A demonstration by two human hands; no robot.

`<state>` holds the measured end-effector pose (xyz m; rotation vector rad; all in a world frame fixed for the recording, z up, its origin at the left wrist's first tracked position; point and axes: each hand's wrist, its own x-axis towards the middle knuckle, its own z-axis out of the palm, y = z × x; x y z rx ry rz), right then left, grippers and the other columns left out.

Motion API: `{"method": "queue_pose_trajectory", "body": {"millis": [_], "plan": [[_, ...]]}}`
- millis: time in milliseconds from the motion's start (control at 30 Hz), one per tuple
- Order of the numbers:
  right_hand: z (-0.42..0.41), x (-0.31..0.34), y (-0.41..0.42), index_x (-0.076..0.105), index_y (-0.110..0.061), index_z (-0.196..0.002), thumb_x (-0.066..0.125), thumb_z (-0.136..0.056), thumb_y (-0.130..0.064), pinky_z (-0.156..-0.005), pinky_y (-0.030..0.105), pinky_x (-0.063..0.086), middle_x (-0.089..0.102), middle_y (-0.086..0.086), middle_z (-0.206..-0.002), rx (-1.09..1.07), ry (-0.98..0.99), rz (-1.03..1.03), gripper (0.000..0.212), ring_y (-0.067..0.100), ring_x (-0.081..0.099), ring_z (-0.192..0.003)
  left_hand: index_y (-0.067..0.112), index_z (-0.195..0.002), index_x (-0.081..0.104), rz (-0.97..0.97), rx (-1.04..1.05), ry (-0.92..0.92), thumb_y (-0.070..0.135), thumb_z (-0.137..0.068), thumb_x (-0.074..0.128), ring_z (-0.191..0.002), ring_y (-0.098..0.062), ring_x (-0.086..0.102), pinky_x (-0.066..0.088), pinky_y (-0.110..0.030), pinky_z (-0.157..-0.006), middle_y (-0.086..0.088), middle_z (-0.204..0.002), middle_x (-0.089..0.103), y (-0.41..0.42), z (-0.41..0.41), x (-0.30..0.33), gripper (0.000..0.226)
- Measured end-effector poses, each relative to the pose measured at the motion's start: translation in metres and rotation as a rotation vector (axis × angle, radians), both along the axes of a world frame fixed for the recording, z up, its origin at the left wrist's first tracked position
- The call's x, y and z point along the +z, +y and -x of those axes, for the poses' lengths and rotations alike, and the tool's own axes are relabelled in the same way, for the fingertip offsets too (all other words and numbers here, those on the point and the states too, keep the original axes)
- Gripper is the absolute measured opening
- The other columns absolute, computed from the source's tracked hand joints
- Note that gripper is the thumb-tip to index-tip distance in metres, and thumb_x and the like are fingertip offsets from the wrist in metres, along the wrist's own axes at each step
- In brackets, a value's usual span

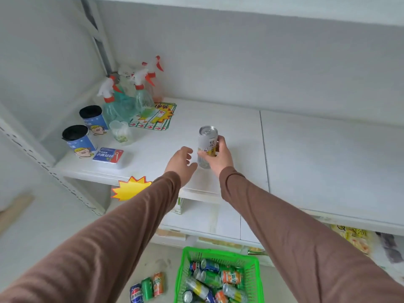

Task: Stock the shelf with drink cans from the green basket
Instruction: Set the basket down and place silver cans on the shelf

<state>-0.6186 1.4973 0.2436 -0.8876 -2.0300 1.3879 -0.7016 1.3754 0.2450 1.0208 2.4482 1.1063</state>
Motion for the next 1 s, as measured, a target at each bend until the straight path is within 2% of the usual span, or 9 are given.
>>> {"method": "queue_pose_trajectory", "body": {"millis": [100,267,467,533,667,800,900,1000], "plan": [[0.027,-0.005,0.019,0.050,-0.015,-0.122,0.083,-0.078,-0.020,-0.095,0.043,0.052,0.068,0.003,-0.113,0.000,0.021,0.005,0.055,0.025,0.065,-0.101,0.013,-0.125,0.048,0.026,0.032,-0.007,0.018,-0.086,0.063,-0.091,-0.018,0.057,0.048,-0.029,-0.082,-0.005,-0.111,0.058,0.019,0.020,-0.005,0.041],[0.063,-0.007,0.039,0.049,-0.017,-0.125,0.083,-0.077,-0.017,-0.095,0.041,0.053,0.066,-0.001,-0.113,0.000,0.036,-0.009,0.059,0.023,0.065,-0.101,0.016,-0.126,0.046,0.050,0.069,-0.010,0.020,-0.086,0.063,-0.091,-0.018,0.055,0.046,-0.028,-0.082,-0.005,-0.114,0.058,0.042,0.047,-0.015,0.044],[0.060,-0.034,0.048,0.038,-0.026,-0.145,0.085,-0.076,-0.012,-0.103,0.038,0.049,0.060,0.002,-0.133,0.045,-0.001,0.065,0.085,0.021,0.063,-0.115,0.019,-0.137,0.040,0.029,0.045,0.036,0.015,-0.086,0.062,-0.101,-0.017,0.055,0.049,-0.031,-0.090,-0.005,-0.126,0.053,0.054,0.064,-0.023,0.056],[0.058,-0.042,0.052,0.042,-0.025,-0.142,0.086,-0.076,-0.017,-0.103,0.037,0.050,0.063,0.002,-0.131,0.038,-0.024,0.051,0.080,0.019,0.065,-0.113,0.020,-0.140,0.038,0.019,0.019,0.049,0.011,-0.085,0.061,-0.107,-0.020,0.056,0.050,-0.035,-0.094,-0.006,-0.130,0.051,0.057,0.066,-0.025,0.061],[0.068,-0.046,0.060,0.057,-0.018,-0.121,0.087,-0.072,-0.015,-0.097,0.044,0.055,0.073,0.001,-0.110,0.024,-0.061,0.006,0.057,0.020,0.072,-0.099,0.021,-0.138,0.041,0.001,0.002,0.058,0.008,-0.083,0.060,-0.110,-0.022,0.055,0.050,-0.037,-0.095,-0.006,-0.130,0.052,0.070,0.072,-0.025,0.059],[0.088,-0.046,0.072,0.057,-0.021,-0.111,0.086,-0.074,-0.020,-0.091,0.041,0.056,0.073,-0.002,-0.104,-0.020,-0.076,-0.049,0.048,0.018,0.071,-0.094,0.022,-0.139,0.040,-0.010,0.004,0.047,0.010,-0.084,0.060,-0.111,-0.022,0.055,0.049,-0.036,-0.095,-0.004,-0.130,0.053,0.086,0.085,-0.022,0.060],[0.109,-0.041,0.085,0.053,-0.026,-0.104,0.085,-0.074,-0.026,-0.083,0.034,0.055,0.072,-0.005,-0.100,-0.052,-0.095,-0.095,0.044,0.018,0.069,-0.089,0.022,-0.141,0.036,-0.002,-0.004,0.035,0.011,-0.084,0.058,-0.115,-0.024,0.054,0.047,-0.039,-0.098,-0.005,-0.133,0.053,0.102,0.100,-0.017,0.062],[0.132,-0.038,0.100,0.053,-0.024,-0.106,0.085,-0.074,-0.030,-0.078,0.029,0.049,0.069,-0.007,-0.098,-0.084,-0.106,-0.112,0.046,0.018,0.066,-0.086,0.020,-0.146,0.029,0.028,-0.004,0.037,0.009,-0.084,0.057,-0.121,-0.026,0.052,0.044,-0.040,-0.102,-0.007,-0.139,0.049,0.118,0.119,-0.013,0.069]]}}
